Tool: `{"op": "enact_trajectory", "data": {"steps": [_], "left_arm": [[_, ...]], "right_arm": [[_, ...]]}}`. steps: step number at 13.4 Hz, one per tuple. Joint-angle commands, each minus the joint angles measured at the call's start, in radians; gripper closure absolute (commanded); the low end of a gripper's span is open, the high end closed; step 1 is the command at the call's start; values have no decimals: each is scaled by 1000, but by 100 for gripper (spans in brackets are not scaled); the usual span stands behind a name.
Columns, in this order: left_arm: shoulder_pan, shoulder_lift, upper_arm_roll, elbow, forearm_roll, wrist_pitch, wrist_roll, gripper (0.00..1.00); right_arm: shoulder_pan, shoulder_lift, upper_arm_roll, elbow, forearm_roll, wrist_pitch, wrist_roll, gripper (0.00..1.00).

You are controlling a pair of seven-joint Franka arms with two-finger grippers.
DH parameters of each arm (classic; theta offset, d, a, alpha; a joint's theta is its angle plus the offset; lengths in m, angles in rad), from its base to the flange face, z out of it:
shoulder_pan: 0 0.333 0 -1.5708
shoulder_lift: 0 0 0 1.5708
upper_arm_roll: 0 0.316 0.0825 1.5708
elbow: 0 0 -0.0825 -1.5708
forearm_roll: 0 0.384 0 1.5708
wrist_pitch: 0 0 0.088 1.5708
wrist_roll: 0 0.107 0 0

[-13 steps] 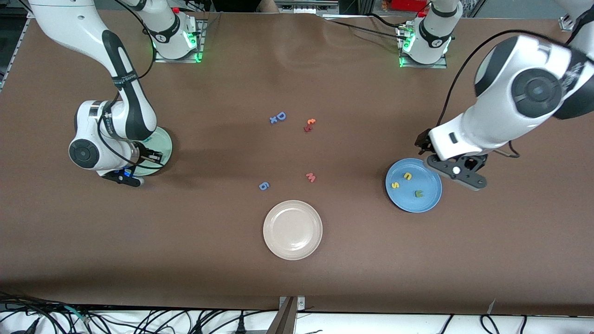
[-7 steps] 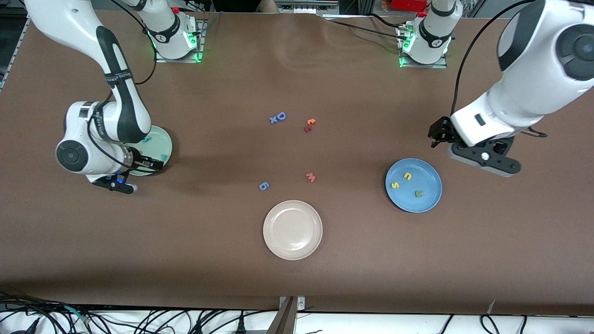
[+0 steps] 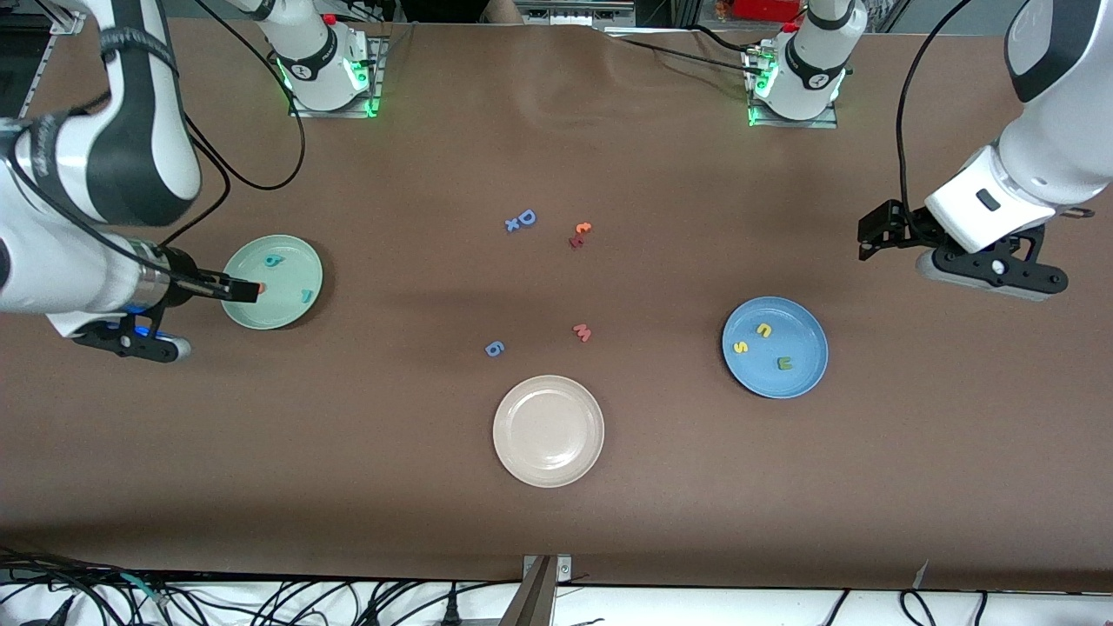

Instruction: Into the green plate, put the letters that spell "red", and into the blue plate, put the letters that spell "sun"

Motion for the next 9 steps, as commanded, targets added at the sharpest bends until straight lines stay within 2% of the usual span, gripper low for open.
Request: {"op": "enact_trajectory", "data": {"steps": [1,4,9], "left_arm": [[-12,-50,24,-62,-21,21,-71,0],[-6,-52,18,-67,-11,19,-73,0],[19,-58,11,-73,-6,19,-65,0]], "right_arm": [[-3,-33,21,18,13,-26,-26,0],[0,-63,44,20,9,-29,-89,0],[3,-65,44,17,-3,-9,-119,1]]}}
